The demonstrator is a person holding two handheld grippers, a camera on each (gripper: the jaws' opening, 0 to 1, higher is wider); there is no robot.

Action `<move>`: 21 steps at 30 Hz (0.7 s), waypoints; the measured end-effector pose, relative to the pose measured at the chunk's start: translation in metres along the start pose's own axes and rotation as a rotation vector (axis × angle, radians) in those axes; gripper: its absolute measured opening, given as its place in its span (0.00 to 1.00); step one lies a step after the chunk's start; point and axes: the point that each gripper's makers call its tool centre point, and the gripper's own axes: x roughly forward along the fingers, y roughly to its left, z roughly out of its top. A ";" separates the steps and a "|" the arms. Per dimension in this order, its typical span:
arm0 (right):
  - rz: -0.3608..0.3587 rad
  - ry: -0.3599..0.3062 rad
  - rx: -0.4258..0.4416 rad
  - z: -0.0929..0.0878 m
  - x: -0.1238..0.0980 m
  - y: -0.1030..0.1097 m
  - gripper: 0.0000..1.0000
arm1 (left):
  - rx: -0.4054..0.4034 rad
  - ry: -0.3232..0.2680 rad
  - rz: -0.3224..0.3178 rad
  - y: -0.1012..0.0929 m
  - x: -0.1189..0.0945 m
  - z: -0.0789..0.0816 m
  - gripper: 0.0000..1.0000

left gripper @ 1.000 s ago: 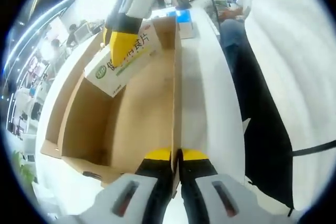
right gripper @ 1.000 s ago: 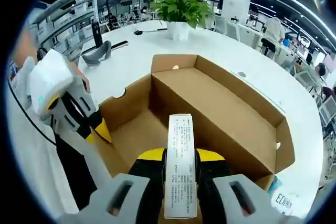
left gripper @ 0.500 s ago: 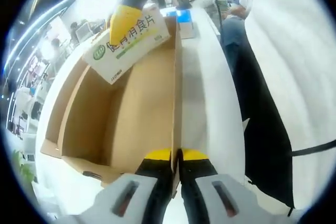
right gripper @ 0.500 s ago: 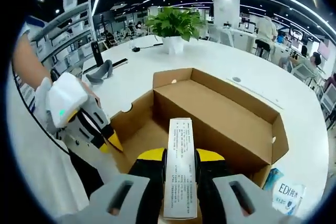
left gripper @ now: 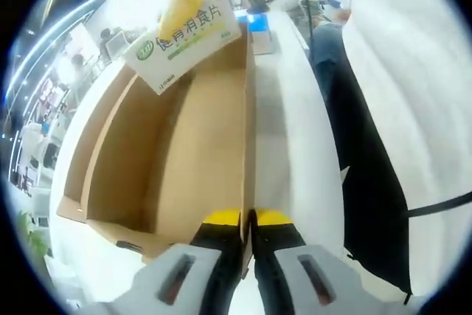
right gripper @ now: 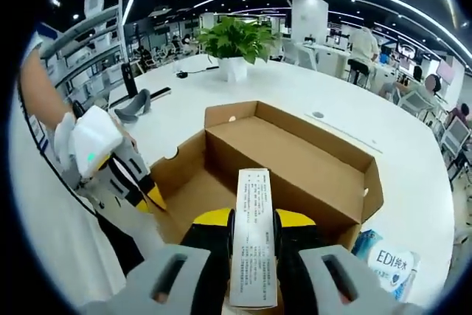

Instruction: Operate the shoe box by opening the lid, removing the specified soft item, and placing it in the target area until the item is outside and the box remains undamaged.

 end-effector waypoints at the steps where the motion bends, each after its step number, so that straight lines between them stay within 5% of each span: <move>1: -0.004 0.000 0.000 0.000 -0.002 -0.002 0.19 | 0.000 0.000 0.000 0.000 0.000 0.000 0.03; 21: -0.101 -0.004 0.041 -0.007 -0.038 -0.025 0.19 | 0.012 -0.008 0.008 0.000 0.000 0.001 0.03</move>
